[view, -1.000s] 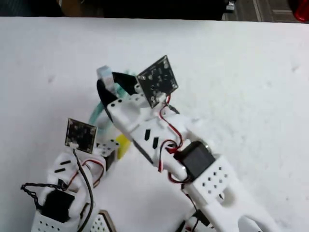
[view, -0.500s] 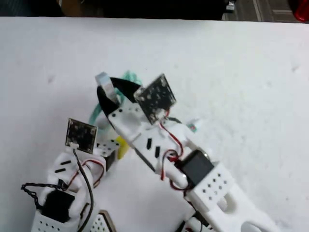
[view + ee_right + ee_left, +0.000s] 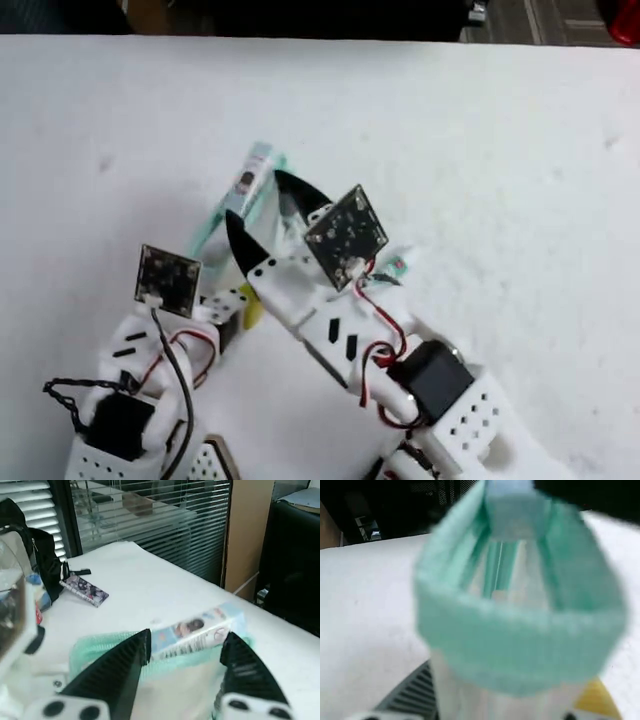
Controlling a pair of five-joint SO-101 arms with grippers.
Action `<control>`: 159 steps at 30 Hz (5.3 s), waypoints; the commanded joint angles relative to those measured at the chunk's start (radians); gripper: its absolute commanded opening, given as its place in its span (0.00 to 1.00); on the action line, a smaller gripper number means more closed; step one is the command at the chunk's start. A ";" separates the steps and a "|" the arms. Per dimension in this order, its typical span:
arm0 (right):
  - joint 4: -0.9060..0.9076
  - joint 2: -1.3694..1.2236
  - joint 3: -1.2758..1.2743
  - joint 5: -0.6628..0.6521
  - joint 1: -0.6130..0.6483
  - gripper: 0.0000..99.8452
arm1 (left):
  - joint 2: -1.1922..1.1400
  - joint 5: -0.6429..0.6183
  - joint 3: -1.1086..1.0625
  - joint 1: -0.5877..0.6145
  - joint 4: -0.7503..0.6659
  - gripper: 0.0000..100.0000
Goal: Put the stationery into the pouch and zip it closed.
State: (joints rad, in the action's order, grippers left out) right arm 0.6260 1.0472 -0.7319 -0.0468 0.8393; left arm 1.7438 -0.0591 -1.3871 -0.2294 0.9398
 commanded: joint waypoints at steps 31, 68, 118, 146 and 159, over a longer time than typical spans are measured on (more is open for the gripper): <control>0.302 -0.581 0.612 0.161 -0.170 0.02 | -0.008 0.009 0.044 -0.013 0.005 0.28; 0.438 -0.349 0.242 0.178 -0.582 0.19 | -0.007 0.029 0.161 0.186 0.041 0.28; 0.544 -1.438 0.646 0.537 -0.739 0.02 | -0.005 -0.123 0.080 0.124 0.023 0.28; 0.567 -0.357 0.818 0.104 -0.366 0.02 | -0.007 -0.091 0.103 0.133 0.046 0.28; 0.243 -0.282 0.813 0.028 -0.041 0.02 | -0.007 -0.052 0.100 0.024 0.066 0.29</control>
State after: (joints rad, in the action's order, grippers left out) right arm 0.9237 0.7526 0.0414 -0.0023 0.7089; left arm 1.7438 -0.1204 -1.3180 -0.1849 1.0012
